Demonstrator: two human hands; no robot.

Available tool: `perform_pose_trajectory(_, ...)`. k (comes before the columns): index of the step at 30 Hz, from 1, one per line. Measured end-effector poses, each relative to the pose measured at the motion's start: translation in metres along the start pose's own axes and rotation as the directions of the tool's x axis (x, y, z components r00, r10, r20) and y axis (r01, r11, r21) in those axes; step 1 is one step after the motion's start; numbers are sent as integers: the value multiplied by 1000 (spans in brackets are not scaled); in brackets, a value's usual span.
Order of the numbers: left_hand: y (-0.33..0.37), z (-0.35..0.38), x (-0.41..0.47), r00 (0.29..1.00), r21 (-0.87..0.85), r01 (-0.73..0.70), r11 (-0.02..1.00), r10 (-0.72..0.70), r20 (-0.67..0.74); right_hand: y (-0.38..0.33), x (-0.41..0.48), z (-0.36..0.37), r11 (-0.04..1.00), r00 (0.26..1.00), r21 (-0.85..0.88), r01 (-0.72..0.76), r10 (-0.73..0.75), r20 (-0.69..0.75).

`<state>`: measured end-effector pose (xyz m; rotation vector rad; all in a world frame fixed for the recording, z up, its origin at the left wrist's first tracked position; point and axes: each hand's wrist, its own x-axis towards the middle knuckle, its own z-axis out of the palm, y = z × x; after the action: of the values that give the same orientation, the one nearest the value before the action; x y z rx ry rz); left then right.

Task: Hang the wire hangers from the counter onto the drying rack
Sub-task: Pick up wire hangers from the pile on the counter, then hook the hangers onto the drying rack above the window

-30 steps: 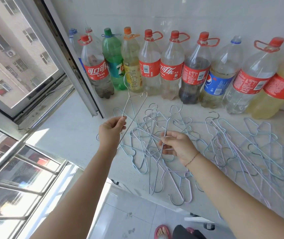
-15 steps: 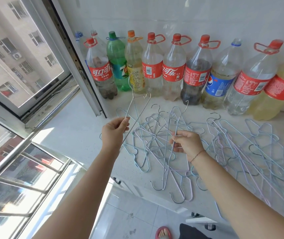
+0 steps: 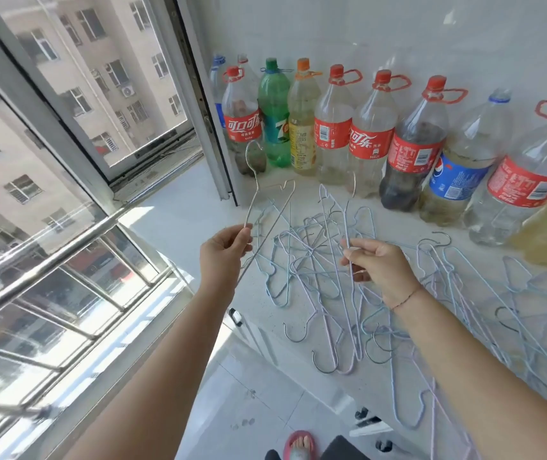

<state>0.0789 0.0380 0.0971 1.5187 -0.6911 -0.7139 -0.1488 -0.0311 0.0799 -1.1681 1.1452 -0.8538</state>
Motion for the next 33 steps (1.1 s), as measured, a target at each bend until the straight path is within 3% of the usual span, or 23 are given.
perform_pose_trajectory(8, -5, -61, -110, 965, -35, 18, 999, -27, -260, -12, -45, 21, 996, 943, -51, 72, -51, 330)
perform_pose_trajectory(14, 1, -144, -202, 874, -13, -1, 1000, -5, -486, -10, -102, 87, 996, 818, -59, 66, -20, 575)
perform_pose_trajectory(23, 7, -285, -373, 607, -25, -84, 996, 32, -794, 1, -259, 224, 996, 492, -62, 63, 23, 870)
perform_pose_trajectory(27, 3, -347, -463, 484, -112, -145, 983, -29, -875, 14, -349, 280, 997, 363, -60, 50, 38, 931)
perform_pose_trajectory(33, -9, -443, -592, 330, -59, -128, 990, -13, -944, 42, -499, 355, 996, 203, -80, 42, 70, 977)
